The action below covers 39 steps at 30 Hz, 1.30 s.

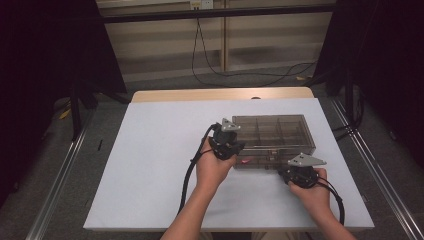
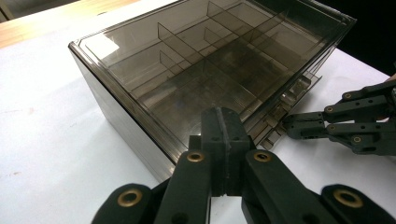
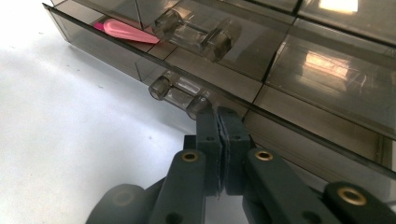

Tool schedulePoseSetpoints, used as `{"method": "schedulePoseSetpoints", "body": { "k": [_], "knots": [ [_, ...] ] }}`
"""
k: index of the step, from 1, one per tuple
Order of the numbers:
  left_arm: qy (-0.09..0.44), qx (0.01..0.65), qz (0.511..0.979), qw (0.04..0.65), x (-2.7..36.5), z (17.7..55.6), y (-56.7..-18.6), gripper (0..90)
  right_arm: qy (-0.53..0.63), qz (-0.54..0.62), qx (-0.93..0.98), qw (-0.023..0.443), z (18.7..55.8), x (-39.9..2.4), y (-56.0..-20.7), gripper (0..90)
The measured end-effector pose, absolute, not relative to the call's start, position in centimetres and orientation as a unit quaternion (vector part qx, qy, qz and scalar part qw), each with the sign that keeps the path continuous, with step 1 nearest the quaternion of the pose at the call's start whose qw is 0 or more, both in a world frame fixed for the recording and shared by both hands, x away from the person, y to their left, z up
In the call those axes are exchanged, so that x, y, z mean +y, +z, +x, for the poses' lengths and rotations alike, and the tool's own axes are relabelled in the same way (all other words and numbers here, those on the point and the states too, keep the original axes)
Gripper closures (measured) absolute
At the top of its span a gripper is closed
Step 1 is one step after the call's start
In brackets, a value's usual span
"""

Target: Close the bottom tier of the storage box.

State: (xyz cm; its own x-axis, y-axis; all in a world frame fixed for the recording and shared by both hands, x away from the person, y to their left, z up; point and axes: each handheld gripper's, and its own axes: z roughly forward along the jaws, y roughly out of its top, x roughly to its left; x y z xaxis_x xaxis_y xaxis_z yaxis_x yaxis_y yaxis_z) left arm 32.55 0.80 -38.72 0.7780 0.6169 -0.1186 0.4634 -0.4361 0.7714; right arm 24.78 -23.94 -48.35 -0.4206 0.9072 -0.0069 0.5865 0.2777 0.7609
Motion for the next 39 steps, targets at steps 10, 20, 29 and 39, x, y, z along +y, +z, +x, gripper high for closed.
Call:
{"method": "schedulePoseSetpoints", "body": {
  "k": [10,20,29,39],
  "knots": [
    [0.091,0.321,0.842,0.423,0.79,32.53,-38.72,90.0,0.350,0.489,0.764,0.232,24.91,-23.90,-48.34,88.3],
    [0.091,0.322,0.843,0.422,0.78,32.52,-38.70,90.0,0.352,0.489,0.763,0.233,25.04,-23.89,-48.35,88.3],
    [0.091,0.323,0.843,0.421,0.76,32.52,-38.68,90.0,0.351,0.487,0.764,0.237,25.13,-23.91,-48.37,88.3],
    [0.092,0.324,0.843,0.420,0.75,32.53,-38.65,90.0,0.352,0.494,0.759,0.236,25.31,-23.86,-48.41,88.3]
  ]
}}
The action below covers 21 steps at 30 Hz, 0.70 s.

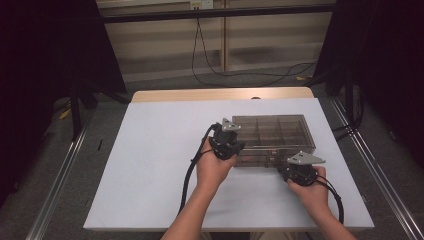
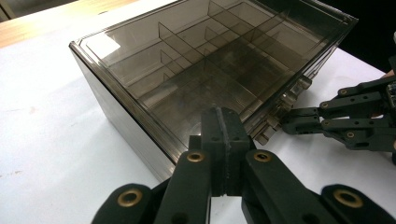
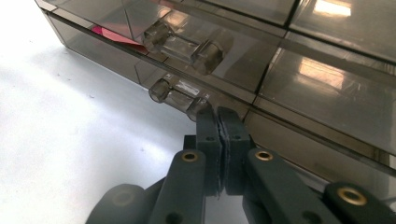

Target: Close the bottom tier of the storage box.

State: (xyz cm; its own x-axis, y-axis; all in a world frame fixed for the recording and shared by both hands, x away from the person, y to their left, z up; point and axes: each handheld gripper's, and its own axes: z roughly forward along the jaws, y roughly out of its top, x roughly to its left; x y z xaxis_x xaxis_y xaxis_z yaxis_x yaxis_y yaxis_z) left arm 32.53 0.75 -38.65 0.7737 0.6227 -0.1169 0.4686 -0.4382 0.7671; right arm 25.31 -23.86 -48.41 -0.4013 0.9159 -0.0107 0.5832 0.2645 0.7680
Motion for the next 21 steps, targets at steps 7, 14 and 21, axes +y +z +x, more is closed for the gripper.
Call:
{"method": "schedulePoseSetpoints", "body": {
  "k": [7,14,21],
  "knots": [
    [0.093,0.322,0.842,0.423,0.75,32.49,-38.70,90.0,0.355,0.492,0.759,0.238,25.45,-23.89,-48.47,88.3],
    [0.094,0.322,0.842,0.423,0.73,32.44,-38.71,90.0,0.356,0.491,0.758,0.238,25.53,-23.92,-48.50,88.1],
    [0.091,0.326,0.839,0.427,0.83,32.51,-38.73,90.0,0.354,0.490,0.759,0.241,25.56,-23.99,-48.60,86.7]
  ]
}}
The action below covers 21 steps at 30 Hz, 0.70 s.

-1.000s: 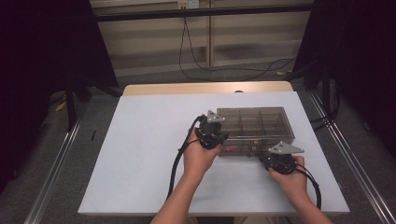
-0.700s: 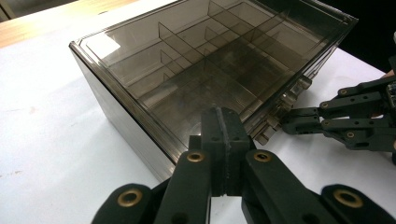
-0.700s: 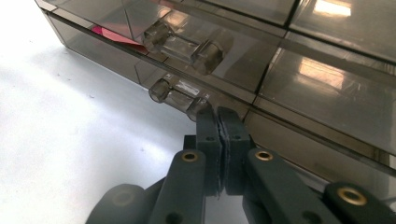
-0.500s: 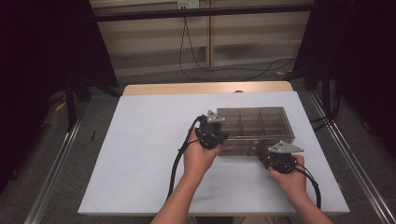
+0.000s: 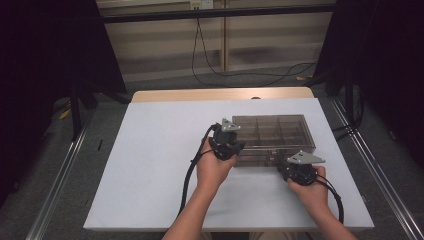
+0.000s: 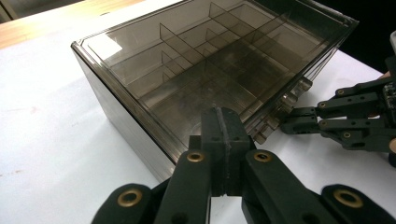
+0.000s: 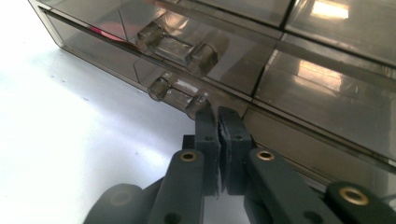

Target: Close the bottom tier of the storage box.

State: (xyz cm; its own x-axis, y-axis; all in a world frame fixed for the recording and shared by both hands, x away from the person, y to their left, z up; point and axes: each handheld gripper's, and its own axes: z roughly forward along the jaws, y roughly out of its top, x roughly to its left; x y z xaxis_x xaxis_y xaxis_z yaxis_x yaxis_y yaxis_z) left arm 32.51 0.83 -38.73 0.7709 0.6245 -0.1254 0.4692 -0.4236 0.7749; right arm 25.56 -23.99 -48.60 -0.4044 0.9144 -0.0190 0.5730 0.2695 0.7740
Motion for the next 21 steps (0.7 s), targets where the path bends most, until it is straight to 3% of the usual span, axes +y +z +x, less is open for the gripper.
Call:
{"method": "schedulePoseSetpoints", "body": {
  "k": [8,21],
  "knots": [
    [0.076,0.329,0.833,0.439,1.1,32.5,-38.8,81.4,0.355,0.487,0.762,0.236,25.1,-24.2,-48.5,78.6],
    [0.055,0.306,0.836,0.452,1.1,32.0,-38.9,47.7,0.355,0.499,0.756,0.232,23.5,-25.2,-48.1,63.2]
  ]
}}
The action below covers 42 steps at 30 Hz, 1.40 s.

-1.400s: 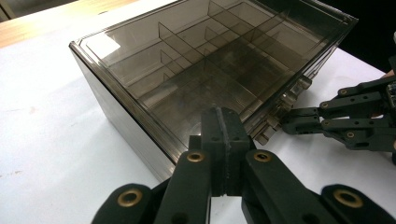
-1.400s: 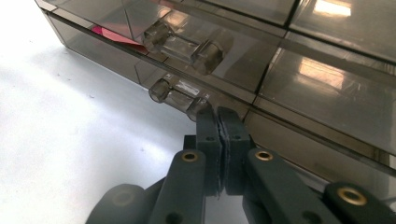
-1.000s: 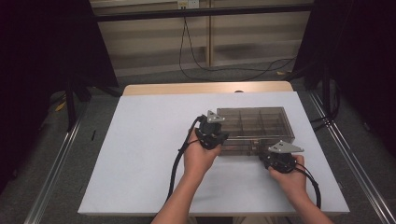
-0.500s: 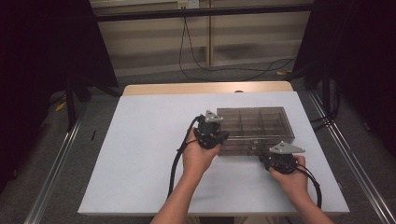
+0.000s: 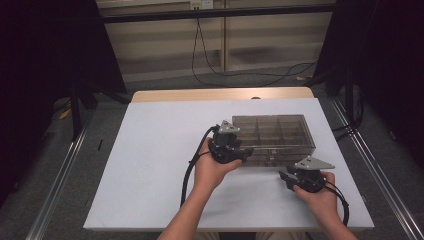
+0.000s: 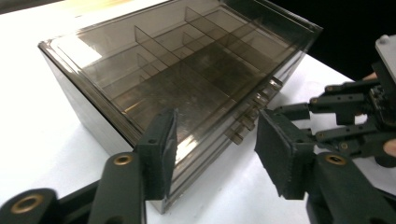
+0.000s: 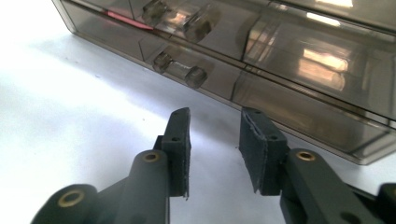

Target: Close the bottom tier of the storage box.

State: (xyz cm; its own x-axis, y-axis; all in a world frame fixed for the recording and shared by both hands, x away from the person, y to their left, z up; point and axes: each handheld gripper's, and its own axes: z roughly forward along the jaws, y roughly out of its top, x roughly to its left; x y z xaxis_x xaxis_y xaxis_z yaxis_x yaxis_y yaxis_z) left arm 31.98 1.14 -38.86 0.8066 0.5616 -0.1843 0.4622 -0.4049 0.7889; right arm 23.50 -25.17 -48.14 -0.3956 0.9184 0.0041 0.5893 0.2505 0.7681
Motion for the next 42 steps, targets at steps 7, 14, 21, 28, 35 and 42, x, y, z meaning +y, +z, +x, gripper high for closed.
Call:
{"method": "schedulePoseSetpoints", "body": {
  "k": [7,14,21,28,35,42],
  "knots": [
    [0.059,0.301,0.832,0.463,2.0,31.8,-38.6,34.3,0.358,0.506,0.750,0.231,23.1,-25.8,-48.1,54.7],
    [0.073,0.305,0.831,0.460,3.2,31.8,-38.6,26.4,0.362,0.510,0.747,0.223,22.8,-26.5,-48.0,52.0],
    [0.074,0.307,0.831,0.457,4.6,31.9,-39.0,22.1,0.369,0.516,0.742,0.218,22.3,-27.2,-47.7,43.4],
    [0.076,0.307,0.831,0.458,5.8,31.8,-39.6,18.7,0.371,0.519,0.739,0.215,21.8,-27.6,-47.5,38.5],
    [0.076,0.310,0.828,0.461,6.8,31.8,-40.2,16.8,0.364,0.515,0.744,0.219,21.5,-27.9,-47.5,35.3],
    [0.072,0.318,0.826,0.460,7.9,31.9,-41.0,16.0,0.363,0.519,0.742,0.219,21.2,-28.2,-47.4,31.9]
  ]
}}
